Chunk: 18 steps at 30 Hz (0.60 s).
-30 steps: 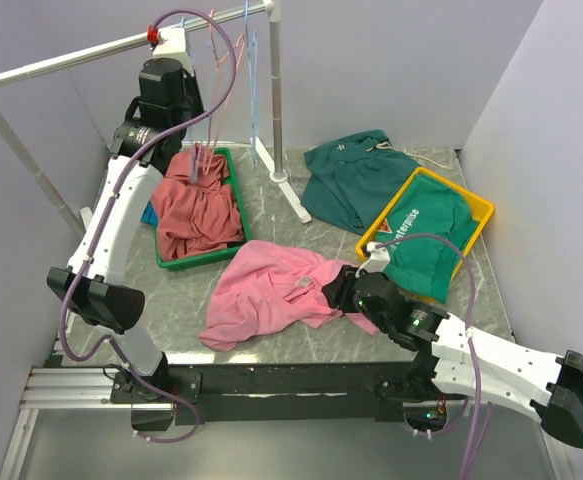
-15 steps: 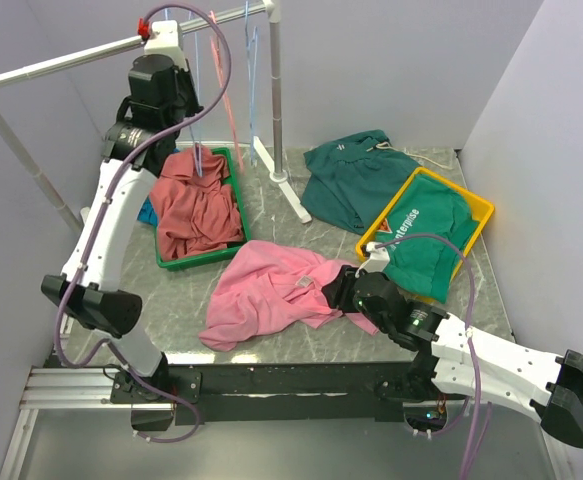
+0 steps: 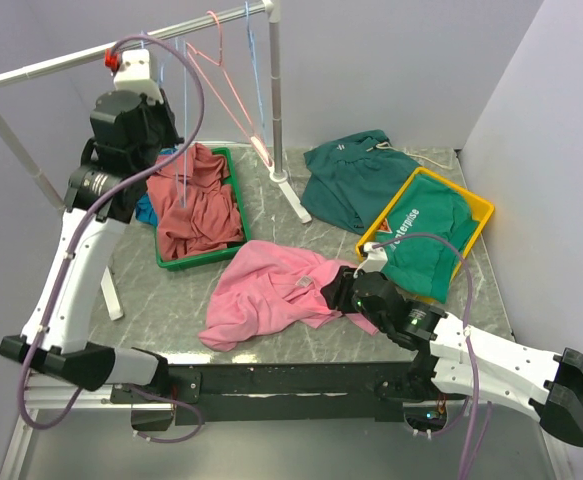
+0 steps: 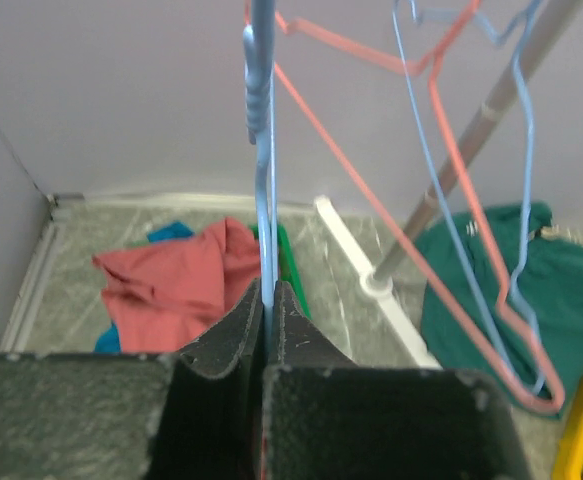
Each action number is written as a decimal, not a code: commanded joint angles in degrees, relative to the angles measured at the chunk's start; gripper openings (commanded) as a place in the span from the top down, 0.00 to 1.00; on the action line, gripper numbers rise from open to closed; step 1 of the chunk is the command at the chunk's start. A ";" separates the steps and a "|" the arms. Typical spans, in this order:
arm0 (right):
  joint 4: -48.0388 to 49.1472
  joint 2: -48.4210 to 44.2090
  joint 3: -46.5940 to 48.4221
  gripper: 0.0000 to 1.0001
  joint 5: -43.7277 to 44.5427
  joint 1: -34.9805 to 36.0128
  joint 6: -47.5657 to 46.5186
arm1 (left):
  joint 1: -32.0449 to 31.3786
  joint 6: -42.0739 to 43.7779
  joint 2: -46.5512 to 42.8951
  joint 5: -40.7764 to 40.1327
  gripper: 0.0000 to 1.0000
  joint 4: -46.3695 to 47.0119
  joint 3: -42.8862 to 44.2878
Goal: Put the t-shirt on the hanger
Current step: Pick up the hanger from the clothesline.
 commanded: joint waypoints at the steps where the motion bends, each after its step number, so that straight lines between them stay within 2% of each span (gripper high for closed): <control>1: 1.50 -0.09 2.52 0.50 0.53 0.36 -0.97 | 0.07 -1.98 -7.22 3.59 0.99 -0.42 -6.20; 10: -1.84 -1.85 3.40 0.50 2.11 0.36 -1.85 | -0.02 -2.86 -24.97 7.81 0.99 -8.41 -18.87; 14: -2.98 -2.46 3.66 0.50 3.60 0.28 -1.32 | -0.02 -2.77 -33.33 9.12 0.99 -12.36 -21.25; 18: -4.29 -3.43 4.01 0.52 5.53 0.36 -1.24 | -0.02 -1.81 -37.91 16.23 0.99 -14.04 -19.50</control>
